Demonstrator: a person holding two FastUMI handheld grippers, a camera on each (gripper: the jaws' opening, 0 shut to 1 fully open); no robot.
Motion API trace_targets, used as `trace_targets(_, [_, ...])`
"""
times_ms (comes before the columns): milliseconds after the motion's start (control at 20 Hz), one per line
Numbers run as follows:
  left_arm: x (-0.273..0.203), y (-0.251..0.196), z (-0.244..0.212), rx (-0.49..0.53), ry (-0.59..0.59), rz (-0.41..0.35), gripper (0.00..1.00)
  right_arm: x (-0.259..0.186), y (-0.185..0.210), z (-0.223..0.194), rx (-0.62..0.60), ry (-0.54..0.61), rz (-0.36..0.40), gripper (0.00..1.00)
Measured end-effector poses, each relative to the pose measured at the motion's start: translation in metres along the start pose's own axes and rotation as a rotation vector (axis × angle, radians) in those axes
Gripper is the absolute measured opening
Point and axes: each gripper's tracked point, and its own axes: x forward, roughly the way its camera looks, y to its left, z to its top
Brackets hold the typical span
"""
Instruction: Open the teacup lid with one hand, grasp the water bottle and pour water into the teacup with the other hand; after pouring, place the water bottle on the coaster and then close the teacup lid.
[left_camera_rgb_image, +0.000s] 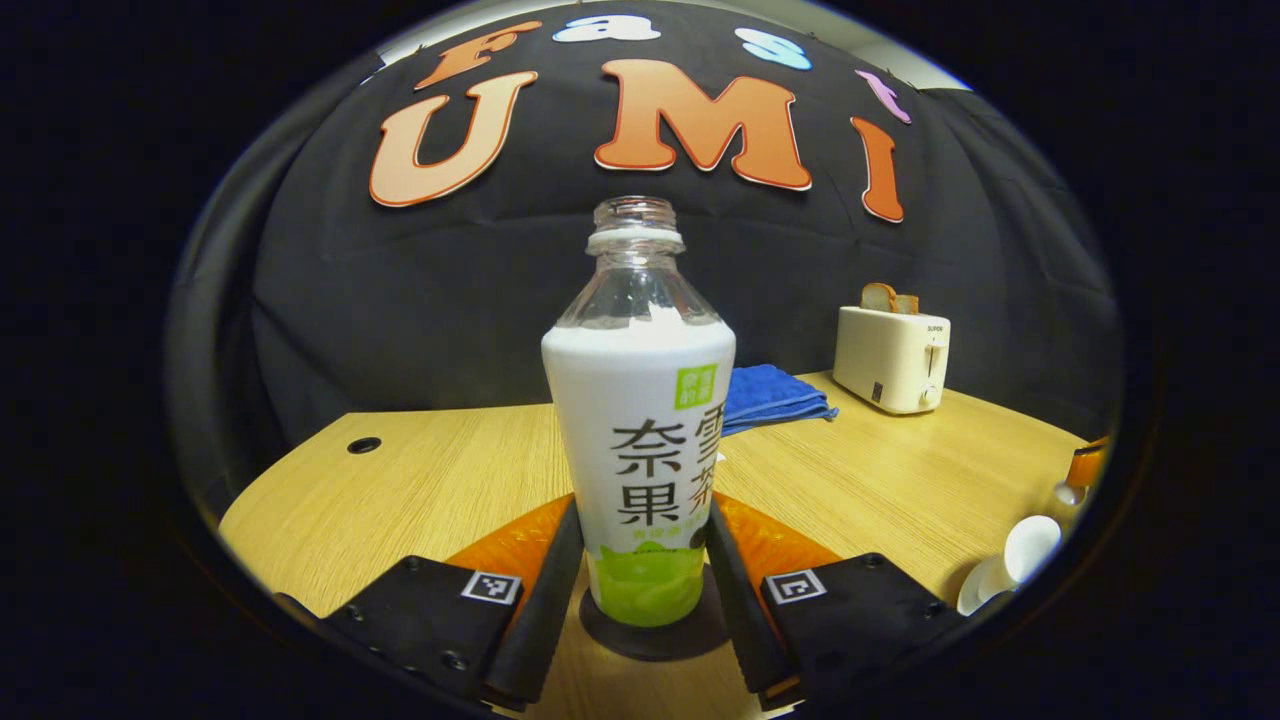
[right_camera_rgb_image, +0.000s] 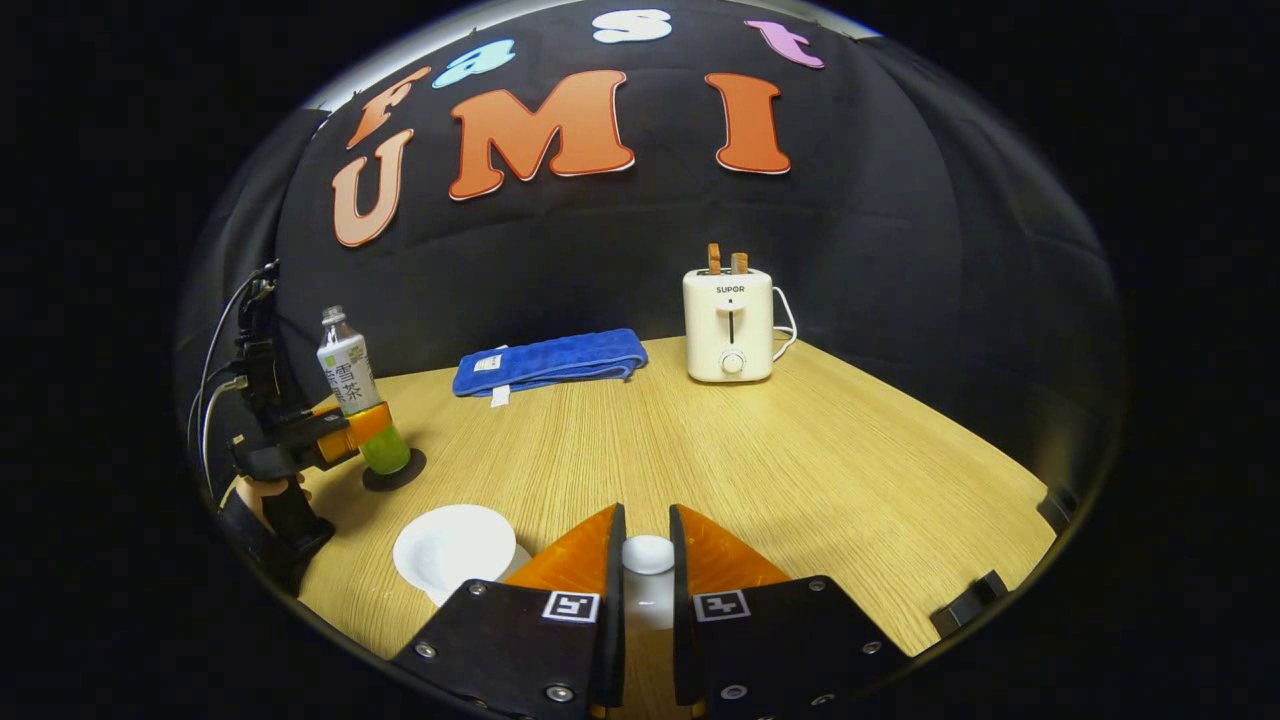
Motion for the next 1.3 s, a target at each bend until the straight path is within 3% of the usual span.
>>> trace_targets(100, [0.000, 0.000, 0.000, -0.002, -0.003, 0.000, 0.72, 0.000, 0.000, 0.000, 0.001, 0.001, 0.001, 0.20])
trace_targets(150, [-0.001, 0.000, 0.001, -0.002, -0.003, 0.000, 0.76, 0.000, 0.000, 0.000, 0.000, 0.000, 0.002, 0.16])
trace_targets(250, [-0.002, -0.001, 0.001, -0.009, -0.002, -0.003, 0.92, 0.000, 0.000, 0.001, 0.001, -0.001, 0.002, 0.20])
trace_targets(400, [-0.007, -0.002, 0.002, -0.019, -0.005, -0.003, 1.00, 0.000, 0.001, 0.001, 0.000, -0.001, 0.004, 0.20])
trace_targets(900, [-0.064, 0.009, 0.014, -0.042, -0.053, 0.028, 0.97, -0.001, 0.053, 0.031, -0.044, -0.069, 0.105, 0.20])
trace_targets(1300, [-0.114, 0.035, 0.028, -0.079, -0.112, 0.083, 0.99, 0.005, 0.110, 0.020, -0.078, -0.052, 0.216, 0.20])
